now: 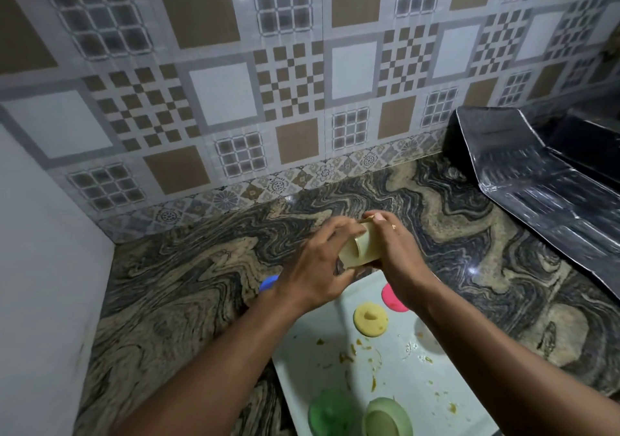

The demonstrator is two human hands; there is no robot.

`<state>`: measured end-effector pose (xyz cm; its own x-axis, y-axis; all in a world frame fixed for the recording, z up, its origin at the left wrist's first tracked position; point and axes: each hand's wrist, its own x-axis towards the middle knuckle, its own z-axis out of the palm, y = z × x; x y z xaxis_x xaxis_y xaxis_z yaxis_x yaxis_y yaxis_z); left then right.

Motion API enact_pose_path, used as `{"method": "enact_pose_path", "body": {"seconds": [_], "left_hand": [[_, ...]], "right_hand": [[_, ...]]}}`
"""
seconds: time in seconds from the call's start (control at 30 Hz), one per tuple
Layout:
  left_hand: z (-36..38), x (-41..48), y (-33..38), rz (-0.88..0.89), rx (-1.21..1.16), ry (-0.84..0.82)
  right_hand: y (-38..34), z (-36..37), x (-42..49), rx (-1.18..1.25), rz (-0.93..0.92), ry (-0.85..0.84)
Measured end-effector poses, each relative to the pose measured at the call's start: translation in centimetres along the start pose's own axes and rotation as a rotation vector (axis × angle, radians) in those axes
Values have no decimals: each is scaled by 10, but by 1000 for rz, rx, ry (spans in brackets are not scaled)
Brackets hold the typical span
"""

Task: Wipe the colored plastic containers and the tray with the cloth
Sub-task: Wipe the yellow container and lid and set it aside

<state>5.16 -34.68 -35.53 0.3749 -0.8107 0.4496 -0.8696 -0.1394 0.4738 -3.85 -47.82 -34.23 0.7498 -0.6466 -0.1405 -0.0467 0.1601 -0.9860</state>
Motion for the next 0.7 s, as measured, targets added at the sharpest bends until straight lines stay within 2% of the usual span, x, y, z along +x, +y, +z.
{"method": "enact_pose_path", "body": {"seconds": [0.07, 0.13, 0.27, 0.3, 0.43, 0.5, 0.6, 0.7], "left_hand": [[1, -2, -2, -158, -115, 45], [1, -4, -4, -228, -144, 79], [-2, -10, -9, 3, 57, 38], [-3, -11, -10, 9, 47, 39], [2, -13, -7, -236, -133, 116], [8, -13, -10, -188, -80, 104], [6, -16, -12, -5, 66, 46], [5, -13, -10, -128, -68, 64]], "right_hand": [[1, 3, 2, -8, -3, 11], [4, 7, 2, -12, 4, 20], [6, 13, 3, 20, 14, 8], [6, 12, 4, 7, 4, 3], [9, 12, 4, -20, -34, 25], [11, 11, 3, -11, -30, 25], [11, 9, 3, -15, -27, 8], [9, 9, 3, -32, -55, 31]]}}
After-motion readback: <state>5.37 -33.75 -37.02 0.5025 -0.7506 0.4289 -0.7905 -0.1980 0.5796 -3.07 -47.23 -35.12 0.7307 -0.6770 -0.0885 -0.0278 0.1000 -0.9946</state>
